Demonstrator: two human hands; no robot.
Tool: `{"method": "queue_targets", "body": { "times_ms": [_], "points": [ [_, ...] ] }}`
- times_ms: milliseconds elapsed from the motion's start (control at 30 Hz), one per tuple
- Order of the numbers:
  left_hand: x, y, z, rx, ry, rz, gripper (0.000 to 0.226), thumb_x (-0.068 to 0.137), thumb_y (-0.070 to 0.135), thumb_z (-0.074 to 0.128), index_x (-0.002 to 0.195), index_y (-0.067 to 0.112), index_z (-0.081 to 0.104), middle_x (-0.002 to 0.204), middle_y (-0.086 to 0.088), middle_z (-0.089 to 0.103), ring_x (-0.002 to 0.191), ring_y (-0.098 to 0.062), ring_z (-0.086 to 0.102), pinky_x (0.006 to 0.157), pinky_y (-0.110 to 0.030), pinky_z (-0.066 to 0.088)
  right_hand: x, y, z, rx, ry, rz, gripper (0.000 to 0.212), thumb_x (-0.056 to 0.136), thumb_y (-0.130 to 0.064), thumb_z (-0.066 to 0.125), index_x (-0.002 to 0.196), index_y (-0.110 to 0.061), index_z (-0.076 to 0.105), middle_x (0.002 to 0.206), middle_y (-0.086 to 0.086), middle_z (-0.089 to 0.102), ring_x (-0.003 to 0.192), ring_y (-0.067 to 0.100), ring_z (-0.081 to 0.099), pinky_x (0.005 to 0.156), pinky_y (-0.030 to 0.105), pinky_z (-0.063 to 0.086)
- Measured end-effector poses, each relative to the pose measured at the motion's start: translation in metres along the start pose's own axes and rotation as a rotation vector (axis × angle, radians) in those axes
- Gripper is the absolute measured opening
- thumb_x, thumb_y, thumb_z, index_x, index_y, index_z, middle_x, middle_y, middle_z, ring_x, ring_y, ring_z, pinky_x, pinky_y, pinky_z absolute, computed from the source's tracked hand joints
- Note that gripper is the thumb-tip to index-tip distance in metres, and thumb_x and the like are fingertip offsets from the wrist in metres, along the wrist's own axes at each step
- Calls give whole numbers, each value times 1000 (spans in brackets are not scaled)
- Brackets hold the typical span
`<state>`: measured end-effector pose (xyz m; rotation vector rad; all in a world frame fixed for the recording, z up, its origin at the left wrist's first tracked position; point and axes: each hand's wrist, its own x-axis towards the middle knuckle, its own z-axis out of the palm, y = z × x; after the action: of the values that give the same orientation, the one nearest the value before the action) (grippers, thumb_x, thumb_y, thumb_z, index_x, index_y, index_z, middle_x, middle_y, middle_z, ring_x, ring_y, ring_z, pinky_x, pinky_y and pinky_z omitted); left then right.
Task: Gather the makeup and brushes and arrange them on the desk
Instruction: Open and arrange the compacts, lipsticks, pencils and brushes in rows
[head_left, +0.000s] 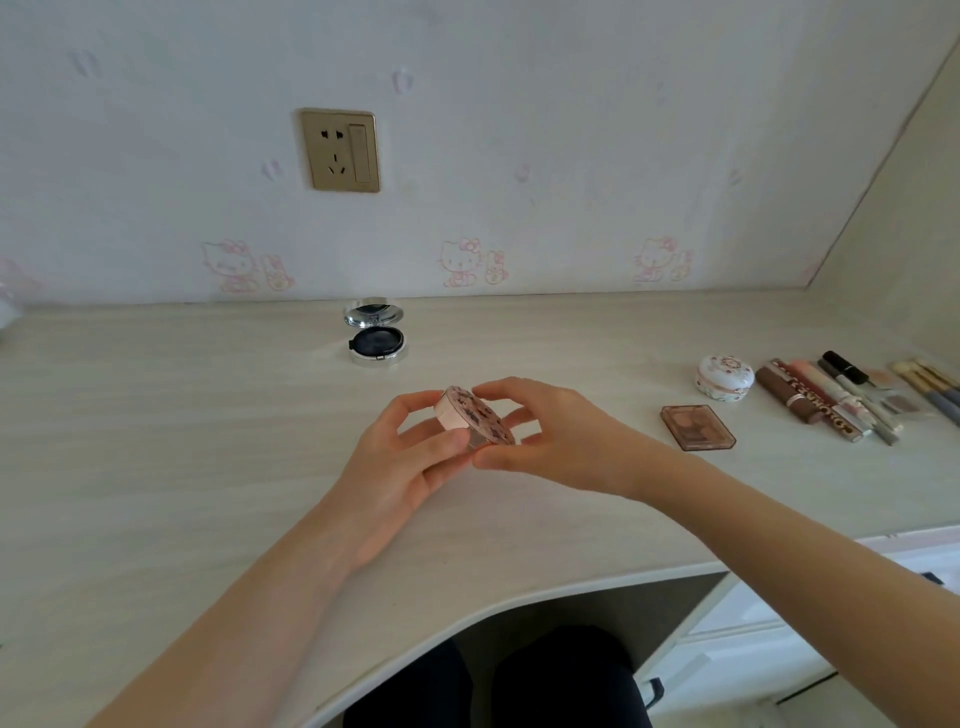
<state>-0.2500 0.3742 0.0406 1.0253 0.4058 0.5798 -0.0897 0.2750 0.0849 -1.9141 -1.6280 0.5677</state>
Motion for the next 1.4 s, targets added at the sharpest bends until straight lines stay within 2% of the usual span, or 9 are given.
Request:
{"method": "queue_targets", "body": {
  "times_ms": [200, 367, 500, 667, 800, 867, 1067, 1267, 1400],
  "points": [
    [0, -3, -5, 144, -9, 19, 58, 68, -1, 79, 120, 6, 55, 112, -23, 67, 101, -35, 67, 89, -38, 55, 1, -2, -5, 19, -30, 12, 71, 70, -44, 79, 134, -34, 49, 125, -17, 59, 97, -6, 60, 85, 13, 50],
    [2, -3, -9, 285, -1, 81, 61, 56, 18, 83, 113, 18, 62, 110, -15, 70, 100, -35, 68, 92, -47, 50, 1, -5, -15, 84, -135, 19, 62, 77, -32, 74, 134, -34, 51, 125, -20, 60, 99, -3, 64, 98, 29, 48],
    [3, -5, -7, 483, 1, 150, 58, 59, 11, 85, 111, 14, 59, 103, -4, 74, 100, -21, 69, 82, -28, 55, 2, -2, -16, -42, -130, 21, 62, 76, -36, 74, 133, -38, 50, 122, -19, 61, 102, 1, 62, 95, 30, 50],
    [4, -8, -9, 994, 117, 255, 65, 54, 42, 89, 113, 33, 65, 114, 22, 63, 111, 9, 52, 96, -13, 38, 5, 4, -13, -214, -145, 17, 62, 77, -40, 72, 134, -35, 49, 121, -9, 62, 107, 10, 57, 93, 33, 49],
    [2, -11, -5, 1242, 165, 356, 54, 64, 42, 84, 115, 36, 66, 101, 43, 40, 122, 7, 30, 91, -1, 21, 10, 8, -10, -302, -186, -2, 55, 83, -37, 68, 134, -28, 51, 127, -1, 59, 114, 17, 53, 96, 37, 45],
    [4, -13, -8, 1272, 138, 360, 49, 67, 43, 81, 113, 40, 66, 100, 47, 42, 126, 3, 28, 93, -4, 21, 13, 10, -7, -331, -195, -11, 48, 86, -37, 64, 132, -28, 54, 125, -2, 61, 112, 17, 53, 95, 38, 45],
    [7, -23, -14, 1300, 208, 331, 49, 66, 40, 82, 112, 39, 67, 102, 32, 50, 128, -3, 32, 96, -16, 24, 18, 12, -4, -397, -220, -82, 34, 97, -33, 49, 130, -29, 54, 117, -8, 65, 94, 7, 50, 77, 22, 33],
    [9, -28, -20, 1328, 222, 354, 50, 65, 43, 81, 111, 34, 67, 114, 18, 63, 125, -5, 35, 90, -12, 23, 25, 3, -15, -400, -283, -37, 37, 101, -32, 41, 136, -25, 49, 133, -4, 56, 119, 16, 50, 95, 25, 36],
    [9, -30, -20, 1370, 231, 371, 51, 66, 44, 80, 113, 29, 67, 113, 15, 63, 122, -7, 39, 90, -10, 22, 32, -1, -22, -374, -351, -22, 34, 102, -27, 37, 127, -16, 57, 120, 1, 62, 108, 20, 55, 93, 33, 41]
  ]
}}
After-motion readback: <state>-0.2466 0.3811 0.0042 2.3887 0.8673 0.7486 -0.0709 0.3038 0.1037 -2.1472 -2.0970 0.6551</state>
